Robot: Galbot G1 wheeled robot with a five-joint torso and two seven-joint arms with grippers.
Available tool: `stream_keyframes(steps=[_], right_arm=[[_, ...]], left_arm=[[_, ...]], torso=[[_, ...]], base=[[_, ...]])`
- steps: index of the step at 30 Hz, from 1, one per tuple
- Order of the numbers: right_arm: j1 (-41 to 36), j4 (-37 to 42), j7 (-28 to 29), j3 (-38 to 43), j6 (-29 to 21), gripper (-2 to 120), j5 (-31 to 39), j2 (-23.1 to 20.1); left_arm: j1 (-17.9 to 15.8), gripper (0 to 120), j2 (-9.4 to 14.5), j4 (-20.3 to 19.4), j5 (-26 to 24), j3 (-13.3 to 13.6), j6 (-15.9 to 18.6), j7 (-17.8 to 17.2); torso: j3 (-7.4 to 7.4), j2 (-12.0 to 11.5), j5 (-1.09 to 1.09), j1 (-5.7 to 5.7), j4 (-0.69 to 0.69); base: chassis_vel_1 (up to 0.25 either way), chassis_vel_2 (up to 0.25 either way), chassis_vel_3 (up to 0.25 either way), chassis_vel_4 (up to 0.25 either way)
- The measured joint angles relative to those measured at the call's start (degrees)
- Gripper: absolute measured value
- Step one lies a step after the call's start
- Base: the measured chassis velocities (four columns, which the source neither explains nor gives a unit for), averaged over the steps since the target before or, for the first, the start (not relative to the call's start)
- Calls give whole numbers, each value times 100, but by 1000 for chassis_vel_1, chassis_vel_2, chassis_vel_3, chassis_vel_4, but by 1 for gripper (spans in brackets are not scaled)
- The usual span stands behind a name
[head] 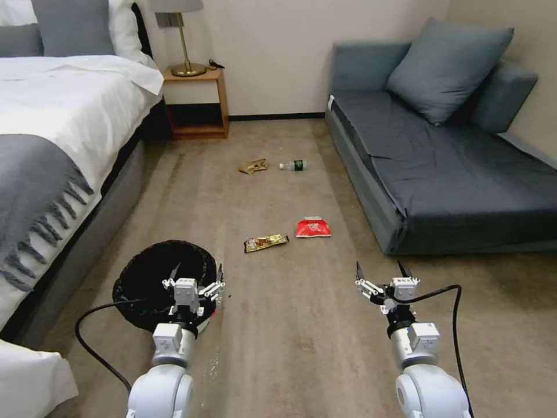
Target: Pick up the trash bin, then pick up the garbage on the floor and place it into the trash bin.
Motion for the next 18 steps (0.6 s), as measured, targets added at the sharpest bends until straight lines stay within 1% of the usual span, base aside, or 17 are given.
stream_keyframes(steps=[18], right_arm=[[0,0,0,0,0,100,0,0]], left_arm=[[0,100,0,0,0,0,0,0]], torso=[[0,0,0,0,0]], base=[[0,0,0,0]])
